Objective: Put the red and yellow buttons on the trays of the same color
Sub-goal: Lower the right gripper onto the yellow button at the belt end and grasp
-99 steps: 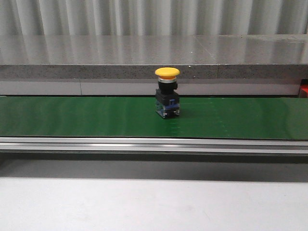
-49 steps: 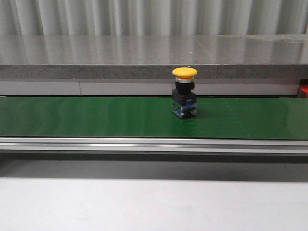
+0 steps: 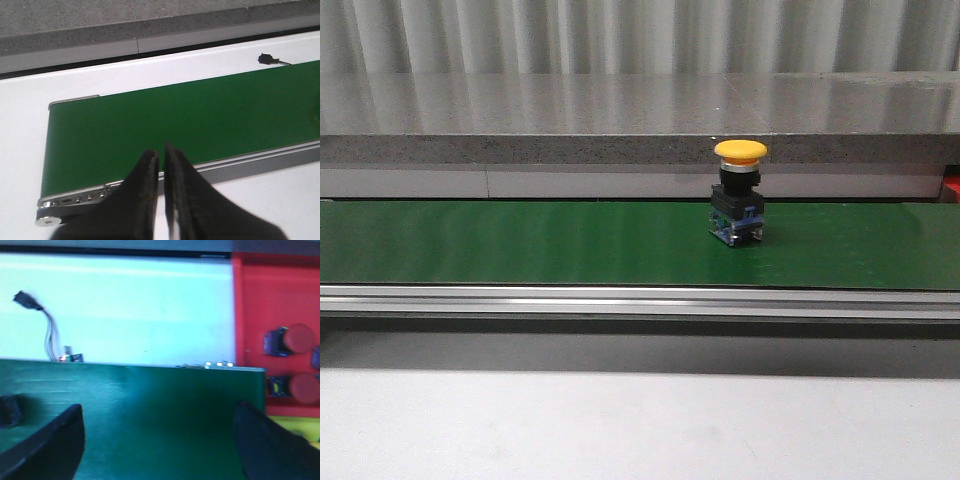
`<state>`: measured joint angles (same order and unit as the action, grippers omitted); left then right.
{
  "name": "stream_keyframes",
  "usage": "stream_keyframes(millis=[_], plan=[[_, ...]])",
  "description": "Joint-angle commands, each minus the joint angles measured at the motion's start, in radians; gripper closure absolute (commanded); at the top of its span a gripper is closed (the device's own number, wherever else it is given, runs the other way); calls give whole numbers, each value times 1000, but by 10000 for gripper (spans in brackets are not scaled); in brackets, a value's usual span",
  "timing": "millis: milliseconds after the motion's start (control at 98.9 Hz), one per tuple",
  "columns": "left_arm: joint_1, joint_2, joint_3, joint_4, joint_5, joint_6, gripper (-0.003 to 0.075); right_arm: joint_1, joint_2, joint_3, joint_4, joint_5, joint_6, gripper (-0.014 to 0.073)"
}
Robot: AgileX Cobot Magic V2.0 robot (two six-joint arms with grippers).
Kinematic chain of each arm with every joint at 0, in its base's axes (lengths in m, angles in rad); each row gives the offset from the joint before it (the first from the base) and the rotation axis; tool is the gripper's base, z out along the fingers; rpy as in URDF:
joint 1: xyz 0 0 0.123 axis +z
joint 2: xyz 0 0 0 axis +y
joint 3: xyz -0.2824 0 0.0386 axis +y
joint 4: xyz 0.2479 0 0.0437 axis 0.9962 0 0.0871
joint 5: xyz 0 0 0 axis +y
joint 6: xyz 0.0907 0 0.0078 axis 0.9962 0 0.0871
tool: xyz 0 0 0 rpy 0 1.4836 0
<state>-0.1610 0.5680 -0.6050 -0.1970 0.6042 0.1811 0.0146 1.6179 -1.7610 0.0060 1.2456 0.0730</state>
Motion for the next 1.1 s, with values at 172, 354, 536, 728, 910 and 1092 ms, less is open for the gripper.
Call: stream_keyframes(millis=[172, 354, 536, 728, 910, 1092], plan=[[-8, 1, -24, -16, -77, 0, 726, 204, -33, -24, -1, 70, -84, -8], [-8, 1, -24, -16, -77, 0, 726, 254, 24, -20, 56, 92, -132, -8], [-8, 1, -24, -16, -77, 0, 726, 256, 96, 3, 99, 92, -160, -8], [-8, 1, -24, -16, -77, 0, 726, 256, 145, 40, 99, 92, -172, -8], [-8, 1, -24, -16, -77, 0, 726, 256, 178, 70, 97, 92, -178, -8], [-8, 1, -24, -16, -77, 0, 726, 253, 213, 95, 51, 92, -178, 56]])
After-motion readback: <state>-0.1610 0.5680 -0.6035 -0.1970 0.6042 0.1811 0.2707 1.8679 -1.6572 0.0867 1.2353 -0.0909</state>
